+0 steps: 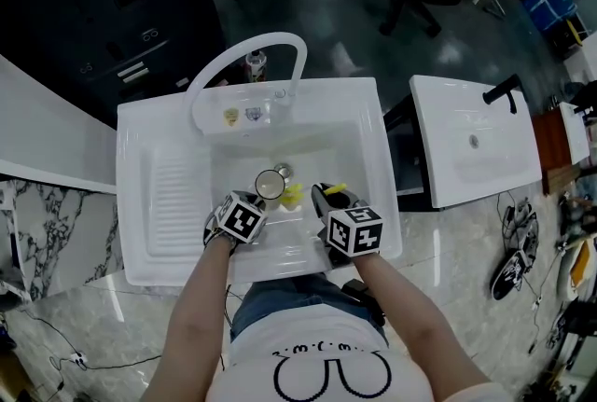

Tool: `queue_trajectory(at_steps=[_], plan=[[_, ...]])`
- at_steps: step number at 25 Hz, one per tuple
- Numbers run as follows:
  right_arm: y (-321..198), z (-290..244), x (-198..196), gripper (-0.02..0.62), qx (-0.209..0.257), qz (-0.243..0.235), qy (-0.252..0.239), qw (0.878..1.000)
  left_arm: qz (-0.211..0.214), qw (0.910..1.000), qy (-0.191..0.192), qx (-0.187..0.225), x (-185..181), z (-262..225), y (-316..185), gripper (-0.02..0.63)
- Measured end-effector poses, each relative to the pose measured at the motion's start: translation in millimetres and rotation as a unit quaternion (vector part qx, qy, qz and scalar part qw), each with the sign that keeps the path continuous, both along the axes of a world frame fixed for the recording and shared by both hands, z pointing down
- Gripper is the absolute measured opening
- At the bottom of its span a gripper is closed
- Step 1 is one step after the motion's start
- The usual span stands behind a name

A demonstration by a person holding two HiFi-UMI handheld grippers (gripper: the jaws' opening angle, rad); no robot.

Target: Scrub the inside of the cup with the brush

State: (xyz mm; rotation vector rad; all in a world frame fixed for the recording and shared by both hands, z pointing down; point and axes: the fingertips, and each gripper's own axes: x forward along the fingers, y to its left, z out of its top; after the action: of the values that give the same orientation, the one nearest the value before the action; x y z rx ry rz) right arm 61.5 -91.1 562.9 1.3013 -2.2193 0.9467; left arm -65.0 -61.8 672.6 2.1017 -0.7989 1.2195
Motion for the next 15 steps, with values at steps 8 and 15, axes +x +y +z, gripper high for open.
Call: queue_trajectory(at_steps=[8, 15], plan=[[-35, -36, 9, 0.046, 0.069, 0.0, 0.016, 0.997, 0.043, 0.9985, -0.027, 0.021, 1, 0, 5, 0.067], [-35, -52, -8, 0.046, 0.1, -0.043, -0.005, 0.994, 0.108, 0.9889, -0.08, 0.063, 0, 2, 9, 0.067]])
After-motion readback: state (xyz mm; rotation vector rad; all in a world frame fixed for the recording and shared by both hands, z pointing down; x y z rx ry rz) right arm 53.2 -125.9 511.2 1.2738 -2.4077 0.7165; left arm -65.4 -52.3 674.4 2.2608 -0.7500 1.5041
